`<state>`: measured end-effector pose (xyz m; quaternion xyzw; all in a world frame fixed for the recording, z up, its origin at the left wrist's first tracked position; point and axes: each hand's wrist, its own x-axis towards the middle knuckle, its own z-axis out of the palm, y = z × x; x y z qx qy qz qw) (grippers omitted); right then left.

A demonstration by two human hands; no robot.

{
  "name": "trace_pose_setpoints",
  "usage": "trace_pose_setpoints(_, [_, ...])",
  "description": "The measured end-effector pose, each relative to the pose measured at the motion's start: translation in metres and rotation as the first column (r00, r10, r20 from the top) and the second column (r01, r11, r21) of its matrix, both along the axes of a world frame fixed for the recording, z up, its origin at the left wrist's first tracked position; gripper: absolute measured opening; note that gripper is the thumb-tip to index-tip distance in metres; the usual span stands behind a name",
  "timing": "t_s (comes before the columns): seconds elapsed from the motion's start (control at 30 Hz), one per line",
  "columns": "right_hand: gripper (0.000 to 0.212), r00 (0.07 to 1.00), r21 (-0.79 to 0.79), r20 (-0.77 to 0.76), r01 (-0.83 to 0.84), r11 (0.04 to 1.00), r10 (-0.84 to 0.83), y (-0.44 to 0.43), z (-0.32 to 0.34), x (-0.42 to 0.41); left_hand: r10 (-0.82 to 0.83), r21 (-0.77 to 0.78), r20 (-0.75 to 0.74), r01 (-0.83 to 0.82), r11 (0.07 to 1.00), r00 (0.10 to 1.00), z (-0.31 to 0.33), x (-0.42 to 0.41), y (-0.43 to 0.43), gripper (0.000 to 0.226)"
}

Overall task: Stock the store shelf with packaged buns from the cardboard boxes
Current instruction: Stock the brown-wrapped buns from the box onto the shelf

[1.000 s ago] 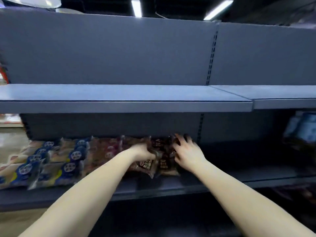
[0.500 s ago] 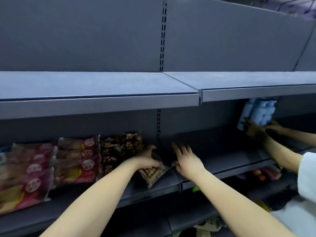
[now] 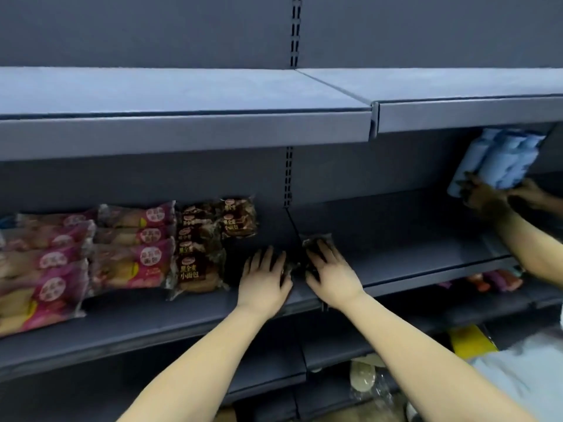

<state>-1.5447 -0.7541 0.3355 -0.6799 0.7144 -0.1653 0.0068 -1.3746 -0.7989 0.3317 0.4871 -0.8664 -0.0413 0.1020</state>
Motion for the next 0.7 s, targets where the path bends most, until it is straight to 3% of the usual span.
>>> trace_pose_setpoints(0.1, [0.074,1.000,0.086,0.011,0.026,0.996,-0.027,0.007,-0.007,-0.004,-0.006,-0.029,-0.024,0.005,1.000,1.000,-0.006,0.002,-0.002,0.071])
trace_pose_setpoints(0.23, [0.051,0.999,0.094,0.009,0.043,0.995,-0.044,0.009,-0.010,-0.004,-0.002,-0.016,0.004,0.002,1.000,1.000,-0.005,0.002,-0.001,0.069])
trace_pose_setpoints(0.33, [0.044,0.999,0.035,0.028,0.035,0.999,-0.036,0.014,-0.014,-0.002,0.005,-0.024,-0.012,-0.005,1.000,1.000,-0.007,0.002,-0.001,0.067])
trace_pose_setpoints(0.53, [0.069,0.999,0.112,0.003,0.043,0.993,-0.044,0.021,-0.006,0.005,-0.004,-0.046,-0.039,0.002,0.999,0.999,-0.007,0.003,0.000,0.067])
trace_pose_setpoints(0.63, [0.055,0.998,0.102,-0.042,0.052,0.993,-0.048,0.017,0.018,-0.008,0.005,-0.045,-0.061,-0.008,0.999,0.998,-0.006,0.005,0.001,0.071])
trace_pose_setpoints(0.7, [0.056,0.996,0.077,0.013,0.085,0.993,-0.086,0.010,0.038,-0.020,0.050,-0.036,-0.091,-0.054,0.998,0.995,-0.006,0.006,0.001,0.067])
